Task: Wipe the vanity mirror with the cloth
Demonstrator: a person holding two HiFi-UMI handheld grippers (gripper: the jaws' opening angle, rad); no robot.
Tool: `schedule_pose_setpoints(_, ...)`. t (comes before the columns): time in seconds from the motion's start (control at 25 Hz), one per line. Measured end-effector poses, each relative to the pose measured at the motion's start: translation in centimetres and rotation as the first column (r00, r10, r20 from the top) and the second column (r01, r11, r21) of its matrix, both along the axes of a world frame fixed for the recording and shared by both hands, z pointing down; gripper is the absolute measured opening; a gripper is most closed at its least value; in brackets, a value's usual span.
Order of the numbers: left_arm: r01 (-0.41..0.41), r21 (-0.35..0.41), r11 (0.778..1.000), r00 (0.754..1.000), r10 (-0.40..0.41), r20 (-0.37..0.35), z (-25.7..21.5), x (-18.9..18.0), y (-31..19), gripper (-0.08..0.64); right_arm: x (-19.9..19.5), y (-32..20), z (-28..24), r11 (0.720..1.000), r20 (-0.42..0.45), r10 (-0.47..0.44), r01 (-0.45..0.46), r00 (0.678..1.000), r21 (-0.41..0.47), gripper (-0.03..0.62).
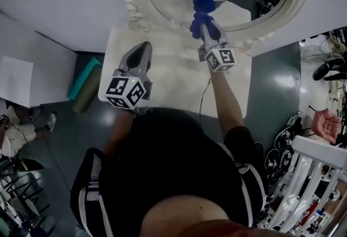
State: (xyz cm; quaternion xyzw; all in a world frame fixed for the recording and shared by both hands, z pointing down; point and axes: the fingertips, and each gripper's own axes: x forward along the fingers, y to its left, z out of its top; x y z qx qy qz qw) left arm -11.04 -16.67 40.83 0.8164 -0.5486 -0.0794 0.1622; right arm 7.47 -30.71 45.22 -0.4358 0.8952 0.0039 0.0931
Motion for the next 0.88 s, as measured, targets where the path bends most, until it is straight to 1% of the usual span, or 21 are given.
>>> schedule_pose_setpoints(0.04,-0.008,0.009,1.000,1.000,0.008,0.000,-0.3,0.1,-0.1,0.008,1.2,0.2,-1.7,0.999,0.105,0.042,-0.043,0.994,0.015,0.049)
schedule_pose_setpoints(0.08,-0.015,0.017,1.000,1.000,0.015,0.001,-0.6,0.2,-0.1,0.009,2.5,0.7,-3.7,0.995,0.184,0.083,-0.092,0.979,0.042,0.049)
schedule_pose_setpoints(0.12,-0.022,0.023,1.000,1.000,0.022,0.002,-0.8,0.3,0.0,0.008,3.7,1.2,-5.7,0.987,0.240,0.119,-0.141,0.963,0.075,0.049)
schedule_pose_setpoints(0.2,-0.030,0.026,0.999,1.000,0.030,0.001,-1.3,0.5,0.3,0.008,6.0,2.3,-10.1,0.963,0.313,0.170,-0.224,0.935,0.147,0.049)
schedule_pose_setpoints(0.32,-0.039,0.025,0.999,0.999,0.039,-0.004,-1.6,0.8,0.6,0.008,9.5,3.2,-16.4,0.918,0.395,0.209,-0.318,0.895,0.235,0.049)
schedule_pose_setpoints(0.36,-0.043,0.024,0.999,0.999,0.044,-0.004,-1.5,1.0,0.5,0.008,10.8,3.1,-18.0,0.903,0.424,0.226,-0.352,0.877,0.247,0.049)
schedule_pose_setpoints(0.44,-0.054,0.024,0.998,0.999,0.054,-0.003,-1.3,1.5,0.1,0.009,13.7,2.4,-20.4,0.875,0.477,0.274,-0.422,0.835,0.237,0.049)
schedule_pose_setpoints(0.52,-0.058,0.024,0.998,0.998,0.058,-0.005,-1.4,1.8,-0.1,0.008,16.0,1.6,-22.3,0.851,0.511,0.324,-0.481,0.796,0.210,0.049)
schedule_pose_setpoints(0.56,-0.058,0.024,0.998,0.998,0.058,-0.007,-1.4,1.8,0.0,0.008,16.8,1.1,-22.9,0.841,0.519,0.345,-0.503,0.782,0.200,0.049)
schedule_pose_setpoints(0.64,-0.054,0.026,0.998,0.999,0.054,-0.007,-1.6,1.7,0.2,0.008,17.7,0.2,-23.8,0.826,0.520,0.375,-0.532,0.767,0.189,0.049)
schedule_pose_setpoints(0.76,-0.048,0.025,0.999,0.999,0.048,-0.004,-1.4,1.4,0.0,0.008,18.1,-1.5,-24.0,0.824,0.515,0.388,-0.538,0.764,0.177,0.049)
schedule_pose_setpoints(0.88,-0.041,0.018,0.999,0.999,0.041,-0.008,-1.1,1.3,-0.5,0.008,17.5,-2.9,-24.5,0.832,0.491,0.387,-0.525,0.781,0.180,0.049)
